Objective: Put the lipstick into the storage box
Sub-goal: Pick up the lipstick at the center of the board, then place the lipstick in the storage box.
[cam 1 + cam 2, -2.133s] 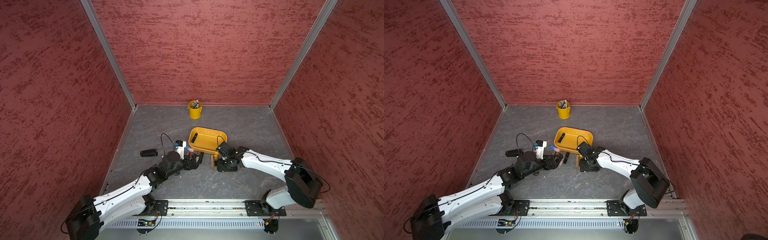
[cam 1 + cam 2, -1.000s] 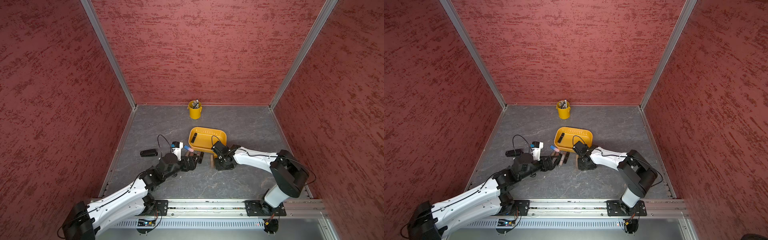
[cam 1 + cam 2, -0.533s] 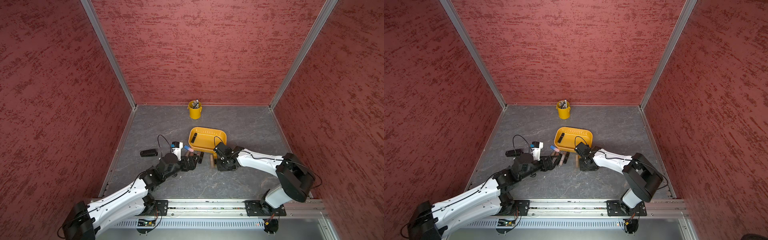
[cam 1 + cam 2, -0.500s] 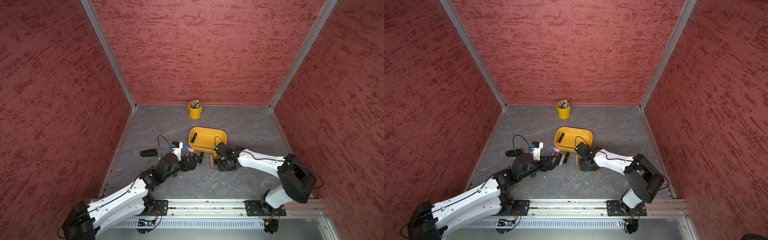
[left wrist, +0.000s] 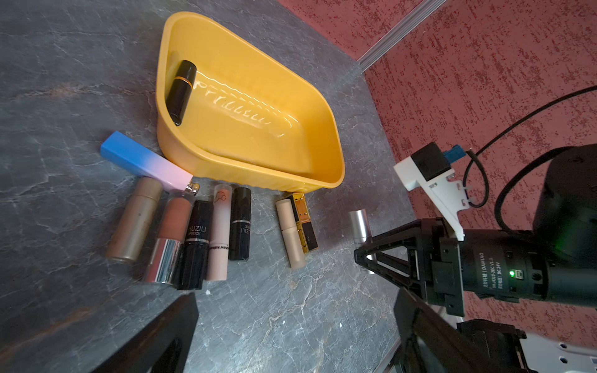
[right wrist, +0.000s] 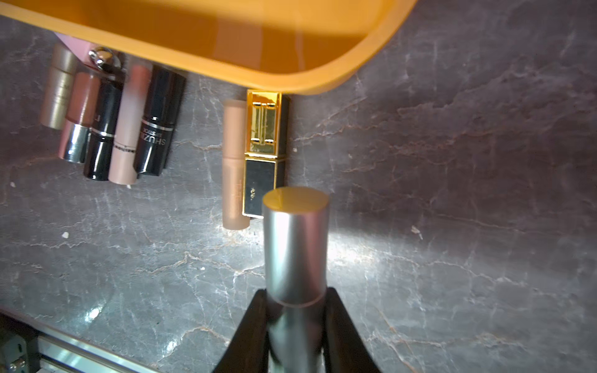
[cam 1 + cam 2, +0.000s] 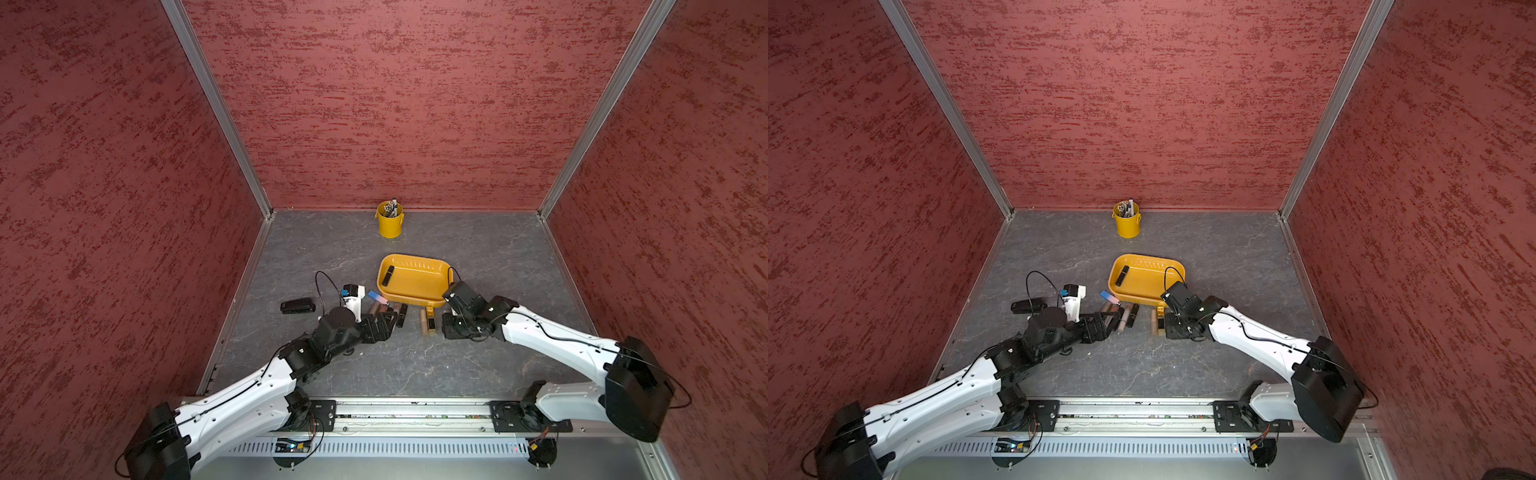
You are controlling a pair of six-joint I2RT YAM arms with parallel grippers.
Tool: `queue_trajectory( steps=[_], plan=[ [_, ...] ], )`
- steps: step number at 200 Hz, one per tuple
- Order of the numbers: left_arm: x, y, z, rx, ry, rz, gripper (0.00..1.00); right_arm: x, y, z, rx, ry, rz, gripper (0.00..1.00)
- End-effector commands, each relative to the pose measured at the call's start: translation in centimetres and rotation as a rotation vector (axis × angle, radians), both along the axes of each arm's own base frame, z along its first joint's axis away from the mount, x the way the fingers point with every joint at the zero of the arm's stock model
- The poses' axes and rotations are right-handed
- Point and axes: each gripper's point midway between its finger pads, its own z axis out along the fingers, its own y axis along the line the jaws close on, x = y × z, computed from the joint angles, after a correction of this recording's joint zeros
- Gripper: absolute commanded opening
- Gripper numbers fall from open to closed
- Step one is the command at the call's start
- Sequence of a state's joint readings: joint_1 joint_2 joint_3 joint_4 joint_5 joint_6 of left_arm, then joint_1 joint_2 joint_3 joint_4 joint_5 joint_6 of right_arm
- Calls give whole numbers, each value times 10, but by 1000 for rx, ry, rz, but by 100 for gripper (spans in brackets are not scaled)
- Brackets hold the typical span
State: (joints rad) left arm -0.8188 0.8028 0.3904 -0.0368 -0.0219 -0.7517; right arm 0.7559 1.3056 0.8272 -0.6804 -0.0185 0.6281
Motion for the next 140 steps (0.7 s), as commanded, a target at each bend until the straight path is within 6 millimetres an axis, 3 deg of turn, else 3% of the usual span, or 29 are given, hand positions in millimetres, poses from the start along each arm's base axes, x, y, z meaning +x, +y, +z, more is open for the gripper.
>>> queue_trajectory(
  steps=[1,79,140],
  plan=[
    [0,-3,7,-26,-14,-15,100,1,8,15,72,-19,21,25],
    [0,-3,10,-58,-30,-19,100,13,40,77,346,-75,83,25],
    [6,-3,24,-115,-45,-37,100,31,66,111,548,-100,127,25]
  ],
)
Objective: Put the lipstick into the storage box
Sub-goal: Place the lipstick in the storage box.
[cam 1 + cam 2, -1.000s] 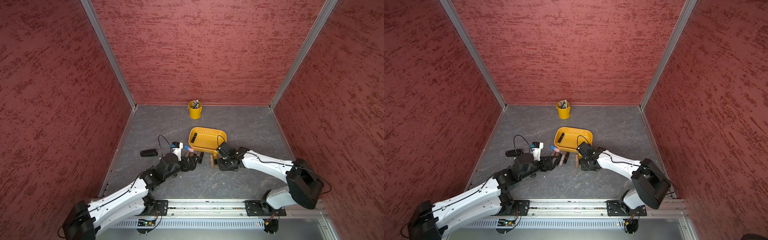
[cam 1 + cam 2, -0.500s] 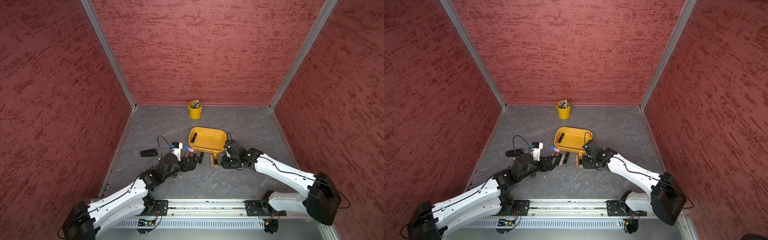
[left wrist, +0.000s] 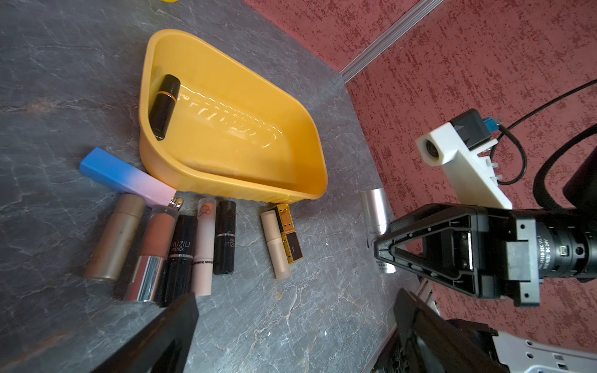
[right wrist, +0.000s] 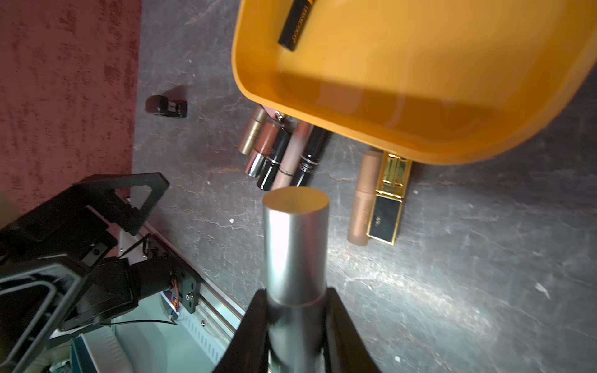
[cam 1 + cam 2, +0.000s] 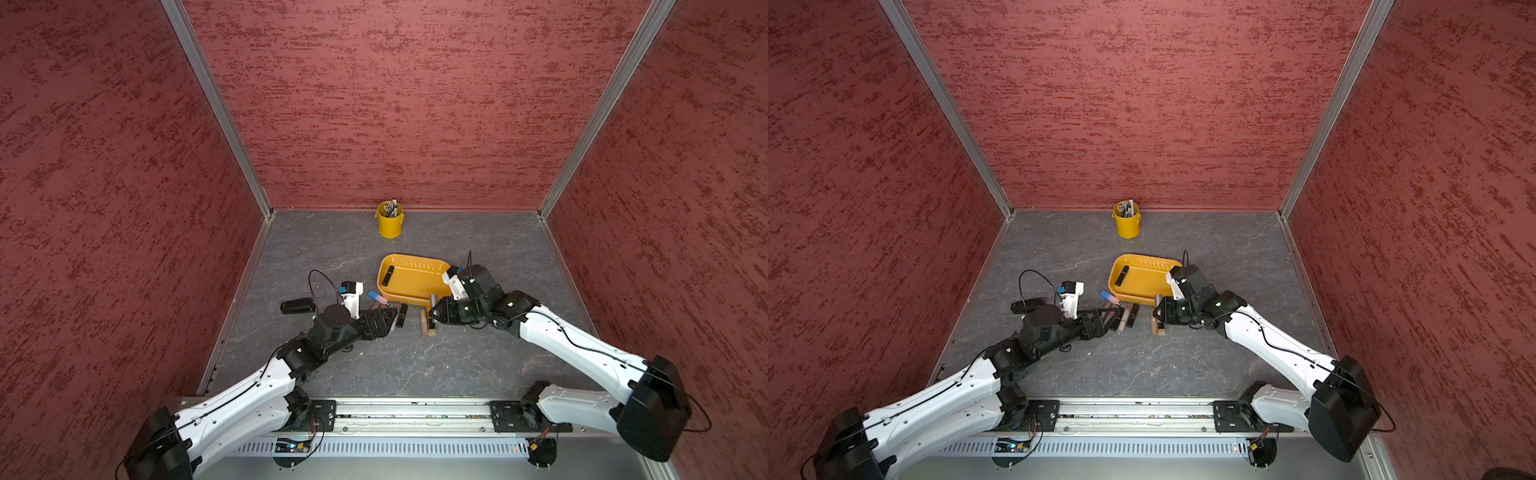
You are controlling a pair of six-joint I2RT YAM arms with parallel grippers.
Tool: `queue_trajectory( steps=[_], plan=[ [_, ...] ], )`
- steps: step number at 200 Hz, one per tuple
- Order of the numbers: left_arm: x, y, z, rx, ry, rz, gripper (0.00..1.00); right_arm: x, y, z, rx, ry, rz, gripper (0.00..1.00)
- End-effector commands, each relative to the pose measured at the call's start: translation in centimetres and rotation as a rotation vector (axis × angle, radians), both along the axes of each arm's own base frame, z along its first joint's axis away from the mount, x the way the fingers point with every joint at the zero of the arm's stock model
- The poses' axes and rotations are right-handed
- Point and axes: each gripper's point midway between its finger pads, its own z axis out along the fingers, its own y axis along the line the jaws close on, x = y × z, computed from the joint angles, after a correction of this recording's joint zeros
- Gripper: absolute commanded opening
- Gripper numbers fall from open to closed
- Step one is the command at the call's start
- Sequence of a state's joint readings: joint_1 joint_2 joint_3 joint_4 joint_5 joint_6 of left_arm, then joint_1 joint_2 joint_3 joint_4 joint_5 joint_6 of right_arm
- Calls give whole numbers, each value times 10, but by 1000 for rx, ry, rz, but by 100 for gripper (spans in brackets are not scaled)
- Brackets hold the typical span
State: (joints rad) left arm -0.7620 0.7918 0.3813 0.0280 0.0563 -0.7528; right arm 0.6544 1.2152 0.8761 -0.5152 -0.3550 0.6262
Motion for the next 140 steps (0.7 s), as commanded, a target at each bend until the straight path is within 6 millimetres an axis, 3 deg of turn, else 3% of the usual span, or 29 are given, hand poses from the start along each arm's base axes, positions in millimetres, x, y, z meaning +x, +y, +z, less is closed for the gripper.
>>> queue_trajectory(
  steps=[1,69,103,108,140],
  plan=[
    [0,-3,11,-45,-22,-23,100,15,20,36,140,-57,36,25],
    [-6,1,2,-65,5,-18,100,59,34,63,284,-64,22,25],
    [-7,2,0,-58,13,-14,100,83,41,61,305,-36,3,25],
    [-7,2,0,-58,14,-14,100,88,43,51,296,-9,-3,25],
    [-7,2,-1,-63,20,-14,100,114,52,39,292,40,-27,25]
  ],
)
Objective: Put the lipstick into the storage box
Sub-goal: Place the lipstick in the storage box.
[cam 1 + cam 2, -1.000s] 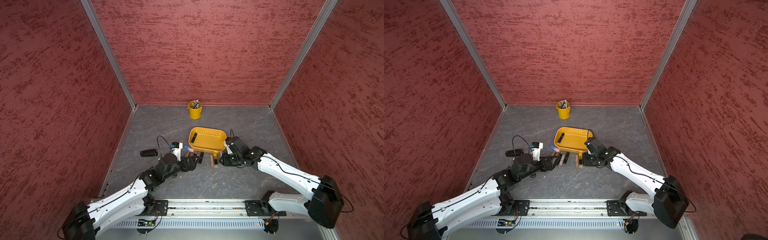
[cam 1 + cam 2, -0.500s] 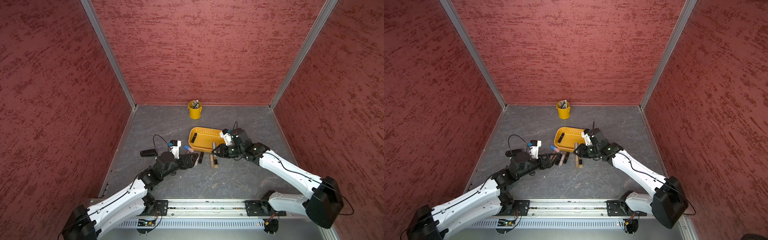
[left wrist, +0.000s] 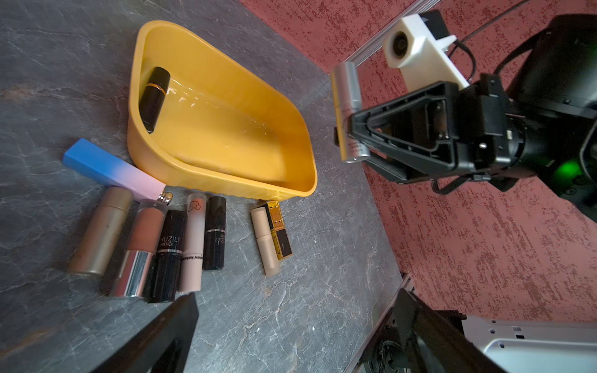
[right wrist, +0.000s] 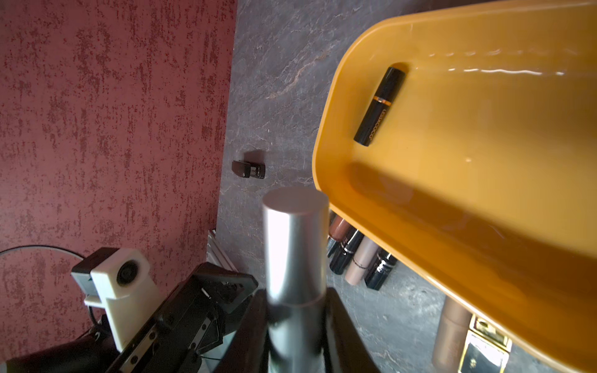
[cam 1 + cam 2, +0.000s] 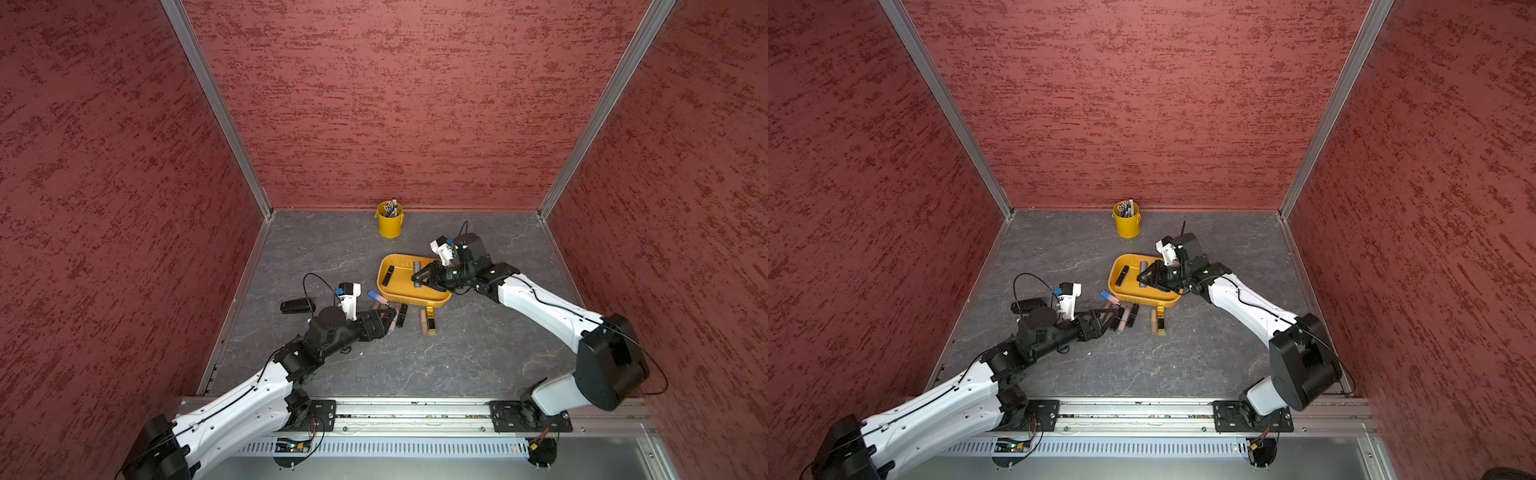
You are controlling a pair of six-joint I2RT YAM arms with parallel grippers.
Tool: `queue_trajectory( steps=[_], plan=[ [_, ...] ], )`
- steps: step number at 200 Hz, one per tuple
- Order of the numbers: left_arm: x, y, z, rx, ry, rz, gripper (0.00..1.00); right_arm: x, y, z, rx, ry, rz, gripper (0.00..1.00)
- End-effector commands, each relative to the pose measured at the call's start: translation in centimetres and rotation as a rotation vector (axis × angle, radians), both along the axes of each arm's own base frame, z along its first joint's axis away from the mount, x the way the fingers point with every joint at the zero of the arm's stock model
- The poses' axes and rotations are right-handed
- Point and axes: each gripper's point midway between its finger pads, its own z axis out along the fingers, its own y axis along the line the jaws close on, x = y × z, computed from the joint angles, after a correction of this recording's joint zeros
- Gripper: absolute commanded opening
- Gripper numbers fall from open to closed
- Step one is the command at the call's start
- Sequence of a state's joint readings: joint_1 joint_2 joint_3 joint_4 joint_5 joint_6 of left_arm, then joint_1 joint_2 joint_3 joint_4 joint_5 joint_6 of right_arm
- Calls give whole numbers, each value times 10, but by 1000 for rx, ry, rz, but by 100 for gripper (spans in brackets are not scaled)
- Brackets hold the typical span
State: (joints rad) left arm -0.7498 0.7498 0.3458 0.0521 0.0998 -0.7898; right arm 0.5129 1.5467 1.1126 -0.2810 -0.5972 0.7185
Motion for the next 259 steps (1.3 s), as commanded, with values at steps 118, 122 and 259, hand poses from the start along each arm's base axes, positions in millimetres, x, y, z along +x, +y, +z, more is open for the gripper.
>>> queue_trajectory(
  steps=[118,122,259],
  plan=[
    [-2,-16,-35,58,198,-57,100,103,39,-82,-48,173,-62,26],
    [-2,-13,-36,63,198,-46,100,104,39,-86,-53,179,-65,26],
    [-2,38,-43,84,199,145,100,127,42,-140,-97,253,-103,33]
  ],
)
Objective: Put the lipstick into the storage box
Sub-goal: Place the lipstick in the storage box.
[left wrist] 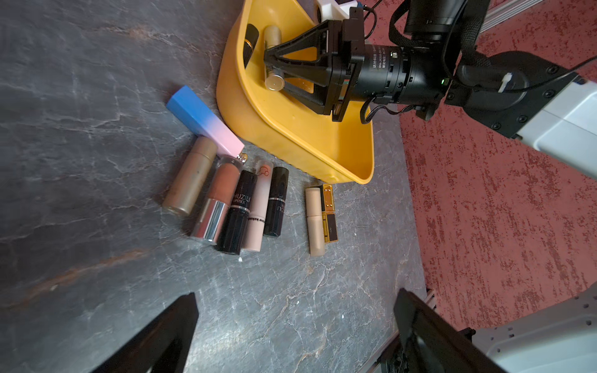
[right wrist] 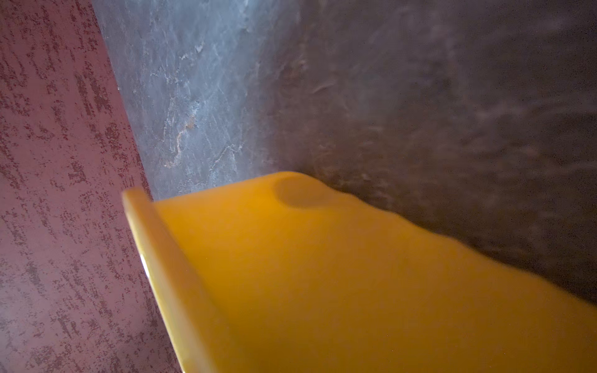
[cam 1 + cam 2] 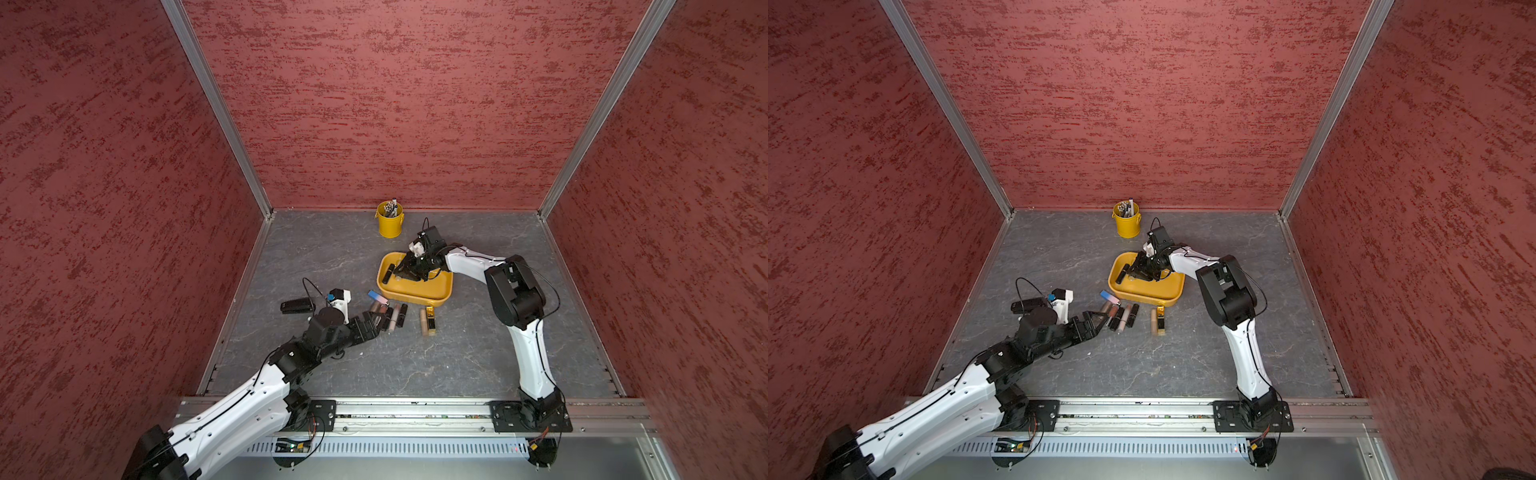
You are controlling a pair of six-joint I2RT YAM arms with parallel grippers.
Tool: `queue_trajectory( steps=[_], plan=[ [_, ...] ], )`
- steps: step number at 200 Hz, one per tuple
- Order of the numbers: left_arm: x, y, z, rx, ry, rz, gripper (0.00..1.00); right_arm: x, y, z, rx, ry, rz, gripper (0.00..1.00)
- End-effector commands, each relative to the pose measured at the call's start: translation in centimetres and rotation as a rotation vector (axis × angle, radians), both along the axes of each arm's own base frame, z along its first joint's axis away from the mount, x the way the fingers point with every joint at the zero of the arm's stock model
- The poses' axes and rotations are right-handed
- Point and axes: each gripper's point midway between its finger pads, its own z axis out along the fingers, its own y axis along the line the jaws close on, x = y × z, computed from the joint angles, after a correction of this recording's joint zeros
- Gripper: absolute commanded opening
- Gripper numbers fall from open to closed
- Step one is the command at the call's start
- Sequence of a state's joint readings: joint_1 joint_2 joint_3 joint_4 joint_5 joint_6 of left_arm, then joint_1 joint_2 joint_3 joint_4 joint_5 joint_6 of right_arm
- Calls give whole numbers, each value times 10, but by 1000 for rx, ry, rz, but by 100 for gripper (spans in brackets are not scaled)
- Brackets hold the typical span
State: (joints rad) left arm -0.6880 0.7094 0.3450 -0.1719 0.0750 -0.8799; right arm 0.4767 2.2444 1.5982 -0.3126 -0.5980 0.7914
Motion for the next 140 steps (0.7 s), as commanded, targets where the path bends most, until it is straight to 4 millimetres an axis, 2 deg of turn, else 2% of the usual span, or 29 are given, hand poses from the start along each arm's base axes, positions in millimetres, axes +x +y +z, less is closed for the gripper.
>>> queue_trajectory(
  steps=[1,31,62,97,126,140],
  plan=[
    [1,5,-4,12,9,21,100,13,0,3,-2,-20,-22,34],
    [0,4,-6,12,17,15,100,14,0,3,-4,-19,-28,45],
    [1,6,0,9,-3,19,100,13,1,10,6,-24,-26,47],
    [0,8,9,13,-23,17,100,11,-4,39,8,-74,-28,48],
    [-3,10,13,10,-37,12,100,3,-12,65,-11,-130,-22,49],
    [-4,11,14,10,-45,9,100,-3,-19,72,-33,-147,-17,50]
  ],
)
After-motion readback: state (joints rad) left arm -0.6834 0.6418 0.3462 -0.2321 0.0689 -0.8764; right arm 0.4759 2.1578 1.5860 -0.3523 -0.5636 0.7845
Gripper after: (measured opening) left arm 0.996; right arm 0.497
